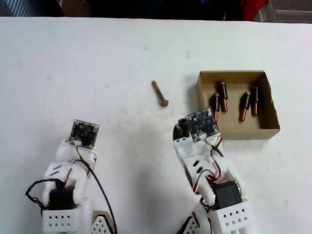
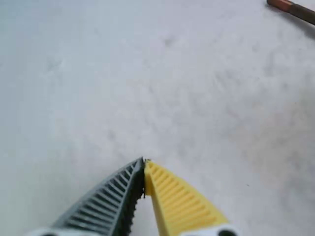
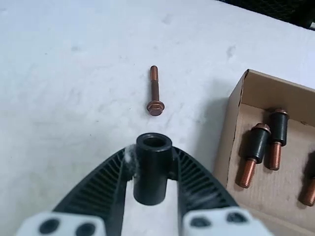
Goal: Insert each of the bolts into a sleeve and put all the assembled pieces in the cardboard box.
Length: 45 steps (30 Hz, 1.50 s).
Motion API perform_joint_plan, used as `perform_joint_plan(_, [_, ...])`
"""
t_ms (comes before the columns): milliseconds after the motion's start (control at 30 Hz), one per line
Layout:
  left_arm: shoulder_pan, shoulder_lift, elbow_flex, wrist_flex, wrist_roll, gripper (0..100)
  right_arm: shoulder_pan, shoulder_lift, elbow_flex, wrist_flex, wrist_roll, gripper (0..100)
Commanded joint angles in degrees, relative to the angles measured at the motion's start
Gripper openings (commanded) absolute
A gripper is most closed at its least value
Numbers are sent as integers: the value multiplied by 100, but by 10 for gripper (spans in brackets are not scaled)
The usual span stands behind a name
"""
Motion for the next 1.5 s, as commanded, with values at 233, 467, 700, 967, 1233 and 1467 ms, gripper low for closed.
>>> perform_joint_plan(233, [-303, -48, -88, -343, -712, 21, -31, -760, 255, -154, -97, 16])
perform_joint_plan(467, [-312, -40, -897, 396, -1503, 20, -31, -1059, 703, -462, -97, 16])
perform_joint_plan(700, [-303, -31, -1908, 1037, -2101, 20, -31, -1552, 976, -488, -97, 16])
perform_joint_plan(967, [-295, -22, -2242, 1222, -2110, 20, -31, -1763, 1187, -488, -97, 16])
perform_joint_plan(1233, [13, 1024, -3446, 1776, -2075, 20, -31, -1763, 1213, -488, -97, 16])
perform_joint_plan(1467, [752, 3011, -4607, 1749, -2057, 21, -48, -1763, 1292, -488, -88, 16])
